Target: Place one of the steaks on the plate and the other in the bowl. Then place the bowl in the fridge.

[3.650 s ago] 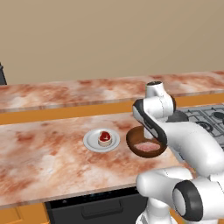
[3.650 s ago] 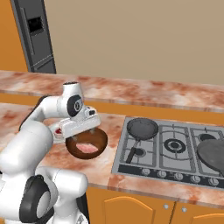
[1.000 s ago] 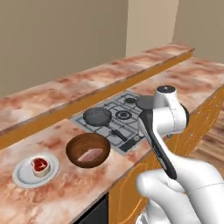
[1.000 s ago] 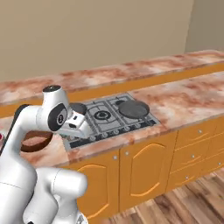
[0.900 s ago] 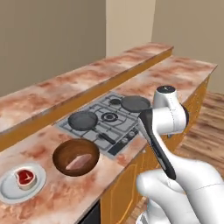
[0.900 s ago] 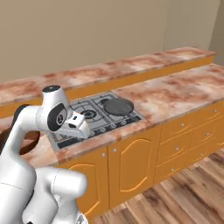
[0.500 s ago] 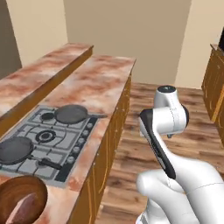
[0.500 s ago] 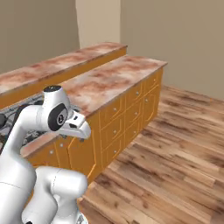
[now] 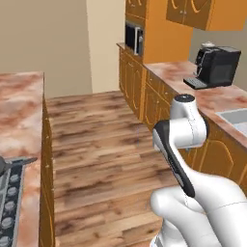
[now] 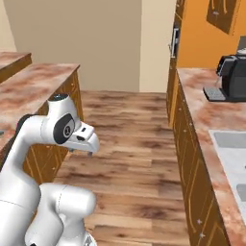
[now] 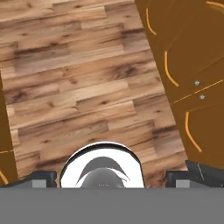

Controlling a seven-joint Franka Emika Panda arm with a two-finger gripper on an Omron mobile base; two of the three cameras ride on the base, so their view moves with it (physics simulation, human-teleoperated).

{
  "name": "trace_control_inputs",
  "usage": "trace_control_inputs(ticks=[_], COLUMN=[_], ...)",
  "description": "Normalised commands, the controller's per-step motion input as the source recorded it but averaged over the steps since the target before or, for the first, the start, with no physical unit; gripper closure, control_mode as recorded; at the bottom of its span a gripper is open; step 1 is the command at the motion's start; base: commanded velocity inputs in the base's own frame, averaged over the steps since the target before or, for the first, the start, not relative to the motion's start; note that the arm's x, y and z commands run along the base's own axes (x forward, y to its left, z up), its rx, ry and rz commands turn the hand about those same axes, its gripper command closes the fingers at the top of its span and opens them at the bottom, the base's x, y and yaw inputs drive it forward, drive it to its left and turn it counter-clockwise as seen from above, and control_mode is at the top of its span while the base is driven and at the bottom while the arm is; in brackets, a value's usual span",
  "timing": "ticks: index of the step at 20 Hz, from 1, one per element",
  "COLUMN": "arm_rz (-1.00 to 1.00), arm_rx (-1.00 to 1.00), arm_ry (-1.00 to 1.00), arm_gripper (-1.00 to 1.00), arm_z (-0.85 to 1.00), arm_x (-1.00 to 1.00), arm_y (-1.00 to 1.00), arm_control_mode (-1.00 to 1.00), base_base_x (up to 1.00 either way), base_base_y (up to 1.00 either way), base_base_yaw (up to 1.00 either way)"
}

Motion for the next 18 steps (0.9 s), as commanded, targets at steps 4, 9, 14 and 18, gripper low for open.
trace_control_inputs(ticks=[4,9,14,18], arm_rz=[0.00,0.00,0.00,0.00], arm_rx=[0.00,0.00,0.00,0.00], arm_ry=[0.00,0.00,0.00,0.00], arm_gripper=[-1.00,-1.00,-1.00,-1.00], arm_z=[0.00,0.00,0.00,0.00], arm_x=[0.00,0.00,0.00,0.00], arm_y=[0.00,0.00,0.00,0.00], arm_control_mode=[1.00,1.00,1.00,1.00], base_base_x=[0.08,0.48,0.27,0.35], base_base_y=[0.23,-0.01,0.40,1.00], base_base_yaw=[-0.78,-0.75,-0.61,-0.18])
